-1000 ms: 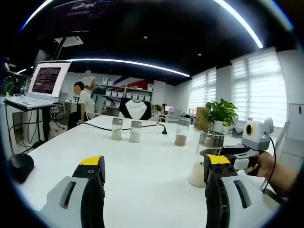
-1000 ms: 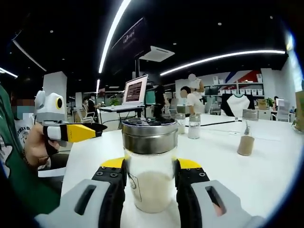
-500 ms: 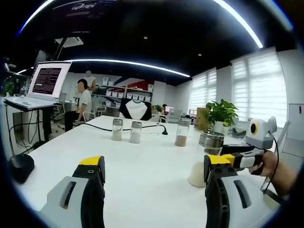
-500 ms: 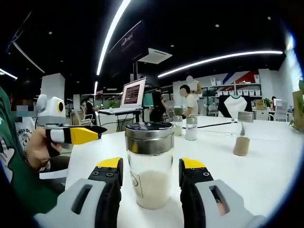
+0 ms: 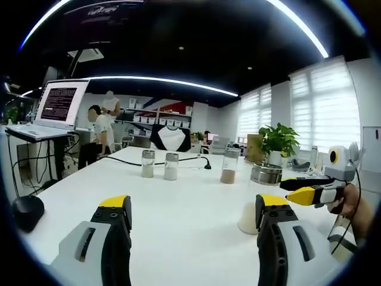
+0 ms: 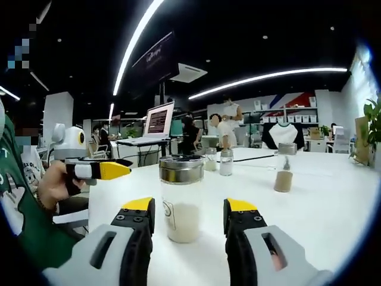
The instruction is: Rotate the seasoning bottle until the label or dispensing opening points toward the visible target arrow and the bottle remains upright within the marked orientation range
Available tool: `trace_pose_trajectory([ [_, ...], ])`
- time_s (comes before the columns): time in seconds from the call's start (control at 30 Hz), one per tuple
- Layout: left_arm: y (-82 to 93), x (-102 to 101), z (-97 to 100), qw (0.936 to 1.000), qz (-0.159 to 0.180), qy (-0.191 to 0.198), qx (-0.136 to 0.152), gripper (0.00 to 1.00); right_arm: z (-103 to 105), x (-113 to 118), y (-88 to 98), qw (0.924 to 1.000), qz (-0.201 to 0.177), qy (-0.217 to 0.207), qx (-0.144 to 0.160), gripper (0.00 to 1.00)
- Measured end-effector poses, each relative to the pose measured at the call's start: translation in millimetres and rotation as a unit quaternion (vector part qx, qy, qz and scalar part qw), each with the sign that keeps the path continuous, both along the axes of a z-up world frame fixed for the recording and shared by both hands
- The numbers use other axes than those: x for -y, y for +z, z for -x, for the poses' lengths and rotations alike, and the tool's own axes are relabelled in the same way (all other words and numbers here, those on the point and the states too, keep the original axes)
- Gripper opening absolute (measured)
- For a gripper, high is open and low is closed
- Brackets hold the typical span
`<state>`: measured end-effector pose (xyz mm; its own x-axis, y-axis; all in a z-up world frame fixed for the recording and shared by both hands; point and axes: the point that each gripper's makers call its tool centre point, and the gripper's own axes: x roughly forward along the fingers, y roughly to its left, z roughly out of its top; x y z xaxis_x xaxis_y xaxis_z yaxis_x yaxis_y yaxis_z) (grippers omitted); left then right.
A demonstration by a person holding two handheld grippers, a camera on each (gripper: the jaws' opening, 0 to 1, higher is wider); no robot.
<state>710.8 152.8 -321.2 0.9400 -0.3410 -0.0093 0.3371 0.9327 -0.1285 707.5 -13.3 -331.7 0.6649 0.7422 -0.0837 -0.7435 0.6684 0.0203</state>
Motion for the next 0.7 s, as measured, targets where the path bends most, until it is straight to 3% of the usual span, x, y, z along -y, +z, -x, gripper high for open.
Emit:
trace_pose_trajectory([
  [0.23, -0.6, 3.4, 0.5, 1.0, 0.001, -0.006, 0.0, 0.91, 3.4, 23.3, 4.3, 0.9993, -0.014, -0.033, 0.002, 0.47],
  [0.7, -3.3, 4.4, -0.9, 1.0, -0.001, -0.007, -0.003, 0.91, 2.5, 38.4, 2.9, 0.9975, -0.01, -0.069, 0.012, 0.48],
])
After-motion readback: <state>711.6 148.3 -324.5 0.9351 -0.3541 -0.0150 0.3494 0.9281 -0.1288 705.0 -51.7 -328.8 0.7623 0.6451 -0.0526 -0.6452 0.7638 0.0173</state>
